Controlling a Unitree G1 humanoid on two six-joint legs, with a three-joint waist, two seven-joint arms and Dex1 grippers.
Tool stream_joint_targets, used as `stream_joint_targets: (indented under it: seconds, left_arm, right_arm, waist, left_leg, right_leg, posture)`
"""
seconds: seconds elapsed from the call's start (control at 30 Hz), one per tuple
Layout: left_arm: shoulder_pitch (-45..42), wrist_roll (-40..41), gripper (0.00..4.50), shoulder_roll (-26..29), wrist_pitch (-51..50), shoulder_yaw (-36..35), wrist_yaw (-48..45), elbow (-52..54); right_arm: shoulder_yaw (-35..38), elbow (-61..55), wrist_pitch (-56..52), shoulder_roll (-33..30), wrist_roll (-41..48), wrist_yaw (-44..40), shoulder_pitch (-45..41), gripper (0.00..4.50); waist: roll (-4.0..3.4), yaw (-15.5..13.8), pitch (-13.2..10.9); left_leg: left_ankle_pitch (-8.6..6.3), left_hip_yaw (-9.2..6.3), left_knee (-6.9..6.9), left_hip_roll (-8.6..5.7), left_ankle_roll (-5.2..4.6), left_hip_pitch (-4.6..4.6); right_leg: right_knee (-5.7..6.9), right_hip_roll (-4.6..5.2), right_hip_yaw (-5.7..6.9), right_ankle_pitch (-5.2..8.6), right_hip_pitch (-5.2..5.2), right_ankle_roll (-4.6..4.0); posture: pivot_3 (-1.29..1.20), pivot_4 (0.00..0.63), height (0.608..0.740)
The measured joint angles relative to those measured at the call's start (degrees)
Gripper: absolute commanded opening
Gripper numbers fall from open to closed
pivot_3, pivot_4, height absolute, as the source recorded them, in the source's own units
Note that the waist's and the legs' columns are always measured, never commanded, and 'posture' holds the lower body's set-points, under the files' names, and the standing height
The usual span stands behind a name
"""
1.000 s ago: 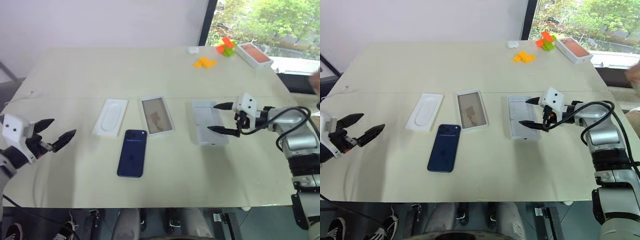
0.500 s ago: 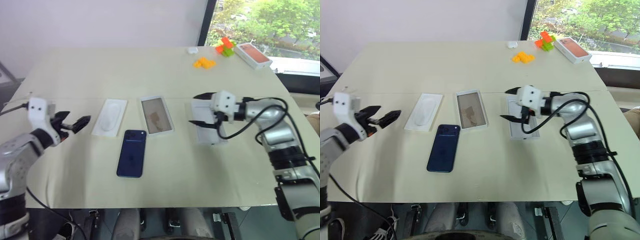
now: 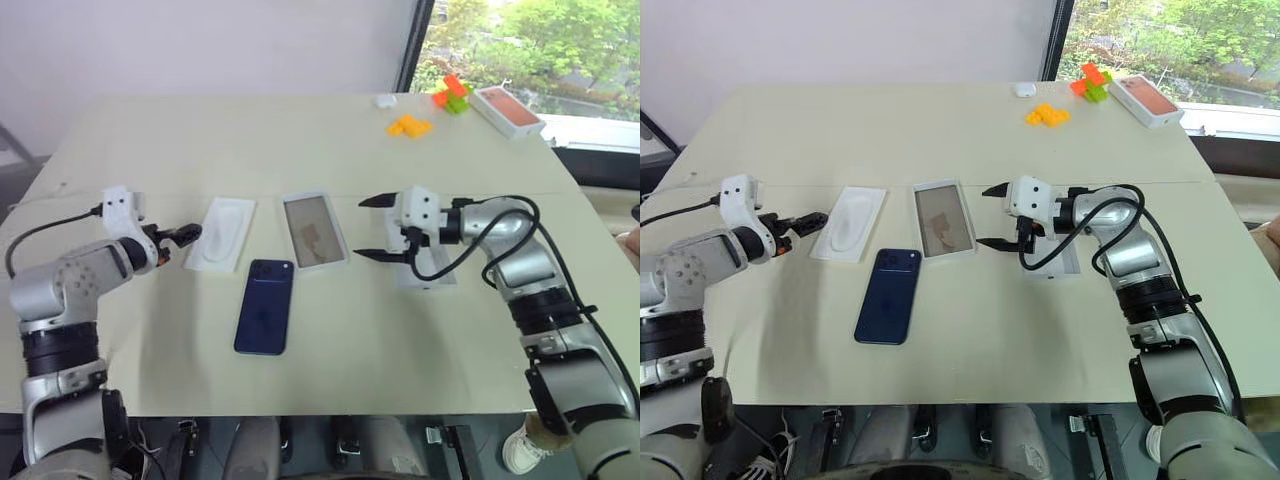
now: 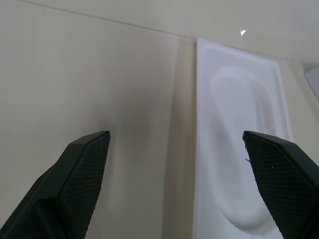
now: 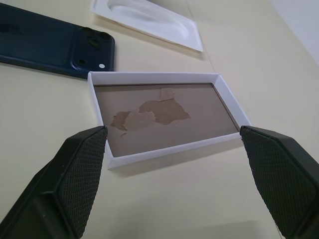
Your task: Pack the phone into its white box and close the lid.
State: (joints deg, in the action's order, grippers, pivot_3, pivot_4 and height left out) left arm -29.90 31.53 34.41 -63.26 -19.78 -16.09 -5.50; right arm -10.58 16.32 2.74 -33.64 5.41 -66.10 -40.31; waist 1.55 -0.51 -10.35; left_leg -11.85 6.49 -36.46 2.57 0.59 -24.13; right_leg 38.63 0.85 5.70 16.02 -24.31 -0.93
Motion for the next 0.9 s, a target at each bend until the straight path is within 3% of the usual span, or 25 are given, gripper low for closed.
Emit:
stream_joint_targets:
  seconds: [0.33, 0.43, 0.67, 0.9]
  left_arm:
    - [-5.88, -4.75, 4.5, -1.64, 3.05, 6.69, -2.37, -8.29]
    - [-6.5, -6.1, 3.74, -1.75, 4.11, 8.28, -3.24, -9.44]
    - [-6.53, -7.68, 0.18, -1.95, 3.5, 8.76, -4.35, -10.13]
    - [-6.64, -7.01, 0.07, -3.62, 2.23, 5.49, -4.67, -10.05]
  right_arm:
    - [0.06, -1.49, -1.17, -0.01, -0.03, 1.61, 1.43, 4.46]
    - [0.07, -1.68, -1.34, -0.01, -0.03, 2.06, 1.51, 4.5]
    - [0.08, -2.83, -2.22, -0.01, -0.01, 2.84, 1.65, 4.5]
    - [0.23, -3.78, -3.02, -0.01, 0.04, 3.23, 1.65, 4.5]
  waist:
    - [0.0, -0.06, 0.0]
    - [-0.01, -0.11, 0.01]
    - [-0.01, -0.19, 0.01]
    - [-0.09, -0.24, 0.09]
  left_leg:
    - [0.01, 0.0, -0.19, 0.0, 0.02, 0.0]
    - [0.01, 0.0, -0.26, 0.01, 0.02, 0.02]
    - [0.0, 0.0, -0.33, 0.0, 0.01, 0.01]
    - [-0.07, -0.02, -0.44, -0.01, -0.1, 0.02]
  right_leg:
    - [0.23, 0.01, 0.0, 0.01, 0.0, -0.01]
    - [0.3, 0.02, 0.0, 0.02, 0.0, -0.01]
    - [0.35, 0.05, 0.0, 0.03, 0.0, -0.01]
    - [0.4, 0.06, 0.0, 0.03, 0.05, 0.0]
  posture:
    - [0.0, 0.15, 0.737]
    - [0.0, 0.15, 0.737]
    - [0.0, 0.15, 0.737]
    - [0.0, 0.15, 0.737]
